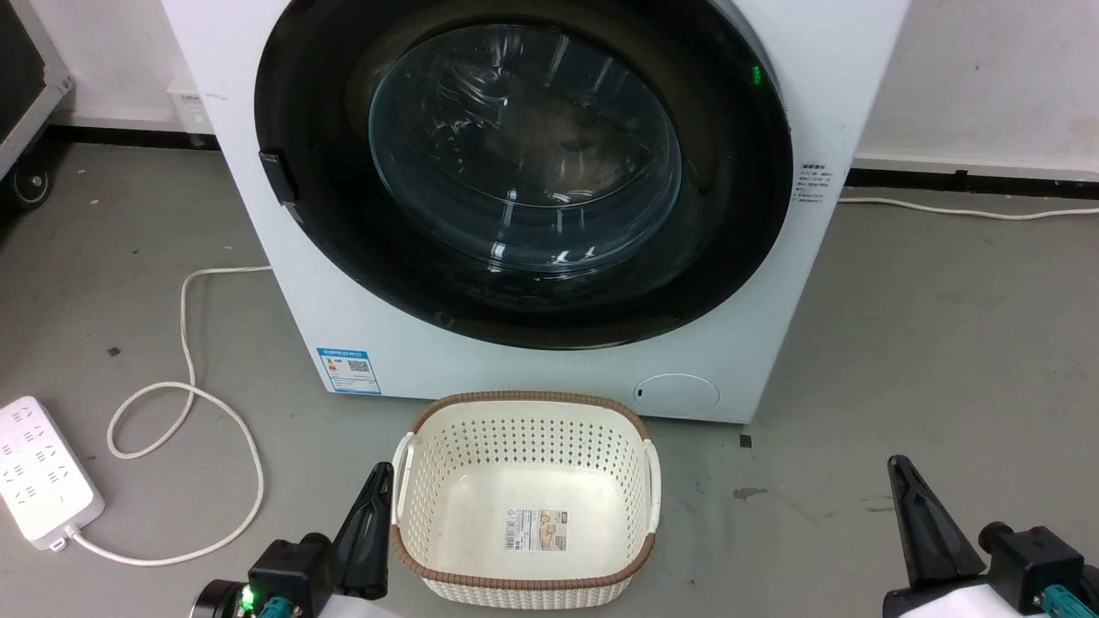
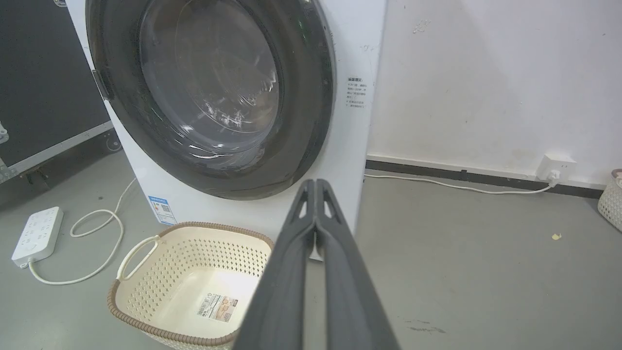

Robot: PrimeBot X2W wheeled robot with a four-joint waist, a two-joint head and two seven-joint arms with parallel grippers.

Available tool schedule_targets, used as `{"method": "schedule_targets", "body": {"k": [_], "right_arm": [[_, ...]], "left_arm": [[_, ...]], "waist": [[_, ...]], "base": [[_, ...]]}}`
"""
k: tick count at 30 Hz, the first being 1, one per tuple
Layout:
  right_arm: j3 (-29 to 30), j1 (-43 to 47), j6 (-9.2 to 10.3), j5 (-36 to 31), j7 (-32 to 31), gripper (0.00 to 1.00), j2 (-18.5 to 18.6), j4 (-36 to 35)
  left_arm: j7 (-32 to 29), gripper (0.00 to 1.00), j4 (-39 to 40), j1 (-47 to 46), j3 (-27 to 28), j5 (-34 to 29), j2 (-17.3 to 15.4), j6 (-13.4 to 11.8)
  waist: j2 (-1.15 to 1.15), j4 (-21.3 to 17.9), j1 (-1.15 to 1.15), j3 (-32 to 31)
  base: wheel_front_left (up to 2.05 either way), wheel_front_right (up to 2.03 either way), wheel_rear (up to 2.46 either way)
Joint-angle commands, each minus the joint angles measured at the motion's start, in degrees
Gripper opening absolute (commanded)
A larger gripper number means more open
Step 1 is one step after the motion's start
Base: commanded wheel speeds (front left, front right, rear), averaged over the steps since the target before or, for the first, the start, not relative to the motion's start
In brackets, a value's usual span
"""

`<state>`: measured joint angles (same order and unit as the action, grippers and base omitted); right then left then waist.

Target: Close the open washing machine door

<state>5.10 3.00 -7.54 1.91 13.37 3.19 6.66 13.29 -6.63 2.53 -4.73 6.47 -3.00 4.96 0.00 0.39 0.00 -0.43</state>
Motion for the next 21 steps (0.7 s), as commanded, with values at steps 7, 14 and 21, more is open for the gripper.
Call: {"method": "schedule_targets", "body": {"k": [7,14,21], "right_arm": [[-0.4,-0.4,0.01,-0.3,-1.0,0.0,0.0,-0.8],[-0.8,-0.7,0.01,-0.4,-2.0,0.0,-0.1,-1.3],[-1.1,-0.8,0.02,-0.5,-2.9,0.0,-0.1,-1.7]], "left_arm": [[-1.0,0.0,0.6,-0.4,0.4,-0.9,0.0,-0.6],[-2.0,0.0,1.2,-0.6,0.8,-1.3,0.0,-1.0],[-2.8,0.0,1.6,-0.7,1.1,-1.7,0.0,-1.2]], "waist": [[0.0,0.0,0.0,0.0],[0.0,-0.1,0.0,0.1],[0.0,-0.1,0.0,0.1]], "base": [[0.0,0.0,0.0],[0.0,0.0,0.0],[0.0,0.0,0.0]]}}
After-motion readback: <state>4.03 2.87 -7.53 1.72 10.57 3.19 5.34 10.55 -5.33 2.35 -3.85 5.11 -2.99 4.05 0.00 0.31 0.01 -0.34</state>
